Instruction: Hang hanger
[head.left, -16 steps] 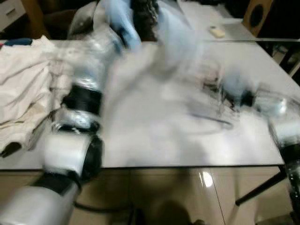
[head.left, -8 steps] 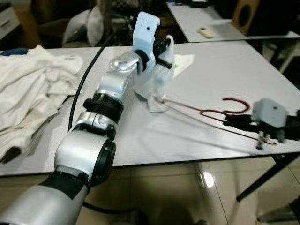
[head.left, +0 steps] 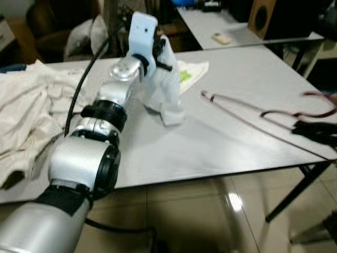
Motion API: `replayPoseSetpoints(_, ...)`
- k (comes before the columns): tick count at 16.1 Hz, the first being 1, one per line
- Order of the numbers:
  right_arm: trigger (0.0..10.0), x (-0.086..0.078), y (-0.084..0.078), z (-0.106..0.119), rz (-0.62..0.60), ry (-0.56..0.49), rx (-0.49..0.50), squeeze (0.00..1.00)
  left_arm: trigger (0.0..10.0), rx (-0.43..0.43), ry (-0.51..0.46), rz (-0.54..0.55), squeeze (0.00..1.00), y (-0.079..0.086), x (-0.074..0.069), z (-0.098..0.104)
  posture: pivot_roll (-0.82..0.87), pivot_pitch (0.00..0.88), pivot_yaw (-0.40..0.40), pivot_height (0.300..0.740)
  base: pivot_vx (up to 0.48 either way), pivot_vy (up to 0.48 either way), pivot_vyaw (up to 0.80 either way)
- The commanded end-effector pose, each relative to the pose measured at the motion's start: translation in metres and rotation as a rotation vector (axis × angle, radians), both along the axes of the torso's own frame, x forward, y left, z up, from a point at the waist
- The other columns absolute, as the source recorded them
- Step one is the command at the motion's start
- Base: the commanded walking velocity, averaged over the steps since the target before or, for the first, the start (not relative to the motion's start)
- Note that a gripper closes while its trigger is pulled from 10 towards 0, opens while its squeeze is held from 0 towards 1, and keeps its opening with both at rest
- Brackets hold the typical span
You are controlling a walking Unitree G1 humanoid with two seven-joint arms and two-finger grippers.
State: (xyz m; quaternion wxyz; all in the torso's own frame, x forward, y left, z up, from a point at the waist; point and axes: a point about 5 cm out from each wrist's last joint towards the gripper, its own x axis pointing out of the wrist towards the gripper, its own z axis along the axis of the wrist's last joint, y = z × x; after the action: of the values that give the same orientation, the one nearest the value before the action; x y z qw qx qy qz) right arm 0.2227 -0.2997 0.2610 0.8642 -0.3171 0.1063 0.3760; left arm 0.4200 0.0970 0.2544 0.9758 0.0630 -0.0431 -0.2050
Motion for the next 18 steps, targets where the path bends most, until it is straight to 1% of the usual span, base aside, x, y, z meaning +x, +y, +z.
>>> replayPoseSetpoints(1, 10.0, -0.004, -0.001, 0.020, -0.006, -0.069, 0.045, 0.00, 10.0, 0.057, 0.110, -0.026, 0.00, 0.007, -0.004, -0.034, -0.05, 0.000, 0.109, 0.723, 0.000, 0.000, 0.00)
replayPoseSetpoints(2, 10.0, -0.005, -0.002, 0.024, -0.029, -0.104, 0.060, 0.00, 10.0, 0.070, 0.173, -0.131, 0.00, 0.004, -0.011, -0.054, -0.05, 0.000, 0.107, 0.723, 0.000, 0.000, 0.00)
replayPoseSetpoints(3, 10.0, -0.005, -0.003, 0.025, -0.039, -0.110, 0.062, 0.00, 10.0, 0.071, 0.185, -0.164, 0.00, 0.003, -0.013, -0.058, -0.05, 0.000, 0.107, 0.723, 0.000, 0.000, 0.00)
replayPoseSetpoints(4, 10.0, -0.001, -0.005, 0.019, -0.087, -0.113, 0.049, 0.00, 10.0, 0.107, 0.208, -0.241, 1.00, 0.001, -0.019, -0.070, -0.05, 0.000, 0.102, 0.723, 0.000, 0.000, 0.00)
replayPoseSetpoints(5, 10.0, 0.000, -0.006, 0.016, -0.108, -0.112, 0.042, 0.00, 10.0, 0.119, 0.217, -0.271, 1.00, 0.001, -0.022, -0.074, -0.05, 0.000, 0.102, 0.723, 0.000, 0.000, 0.00)
replayPoseSetpoints(6, 10.0, 0.004, -0.007, 0.007, -0.162, -0.118, 0.037, 0.00, 10.0, 0.128, 0.232, -0.386, 1.00, -0.002, -0.032, -0.079, -0.04, 0.000, 0.095, 0.723, 0.000, 0.000, 0.00)
replayPoseSetpoints(7, 10.0, 0.006, -0.007, 0.004, -0.182, -0.120, 0.042, 0.00, 10.0, 0.130, 0.233, -0.426, 1.00, -0.003, -0.036, -0.079, -0.03, 0.000, 0.091, 0.723, 0.000, 0.000, 0.00)
replayPoseSetpoints(9, 10.0, 0.011, -0.006, -0.001, -0.232, -0.134, 0.063, 0.00, 10.0, 0.115, 0.225, -0.529, 1.00, -0.007, -0.049, -0.076, -0.02, 0.000, 0.084, 0.723, 0.000, 0.000, 0.00)
replayPoseSetpoints(10, 10.0, 0.021, -0.007, -0.010, -0.315, -0.161, 0.093, 0.00, 10.0, 0.127, 0.172, -0.676, 1.00, -0.023, -0.066, -0.070, -0.01, 0.000, 0.079, 0.723, 0.000, 0.000, 0.00)
replayPoseSetpoints(11, 10.0, 0.025, -0.007, -0.013, -0.343, -0.170, 0.102, 0.00, 10.0, 0.133, 0.149, -0.712, 1.00, -0.030, -0.071, -0.069, -0.01, 0.000, 0.079, 0.723, 0.000, 0.000, 0.00)
replayPoseSetpoints(12, 10.0, 0.033, -0.006, -0.020, -0.393, -0.181, 0.111, 0.00, 10.0, 0.126, 0.128, -0.715, 1.00, -0.041, -0.070, -0.068, -0.01, 0.000, 0.085, 0.723, 0.000, 0.000, 0.00)
replayPoseSetpoints(13, 10.0, 0.040, -0.002, -0.025, -0.424, -0.190, 0.126, 0.00, 10.0, 0.258, 0.147, -0.774, 1.00, -0.048, -0.077, -0.070, -0.02, 0.000, 0.092, 0.723, 0.000, 0.000, 0.00)
replayPoseSetpoints(14, 10.0, 0.041, -0.001, -0.026, -0.428, -0.193, 0.129, 0.00, 10.0, 0.298, 0.154, -0.788, 1.00, -0.048, -0.079, -0.071, -0.02, 0.000, 0.092, 0.723, 0.000, 0.000, 0.00)
replayPoseSetpoints(15, 10.0, 0.047, 0.007, -0.026, -0.424, -0.201, 0.161, 0.00, 10.0, 0.483, 0.213, -0.853, 1.00, -0.036, -0.085, -0.076, -0.02, 0.000, 0.102, 0.723, 0.000, 0.000, 0.00)
replayPoseSetpoints(17, 10.0, 0.058, 0.021, -0.026, -0.427, -0.221, 0.201, 0.00, 10.0, 0.618, 0.246, -0.919, 1.00, -0.020, -0.094, -0.074, -0.01, 0.000, 0.099, 0.723, 0.000, 0.000, 0.00)
replayPoseSetpoints(18, 10.0, 0.062, 0.025, -0.025, -0.430, -0.225, 0.218, 0.00, 10.0, 0.624, 0.239, -0.941, 1.00, -0.018, -0.096, -0.070, -0.01, 0.000, 0.094, 0.723, 0.000, 0.000, 0.00)
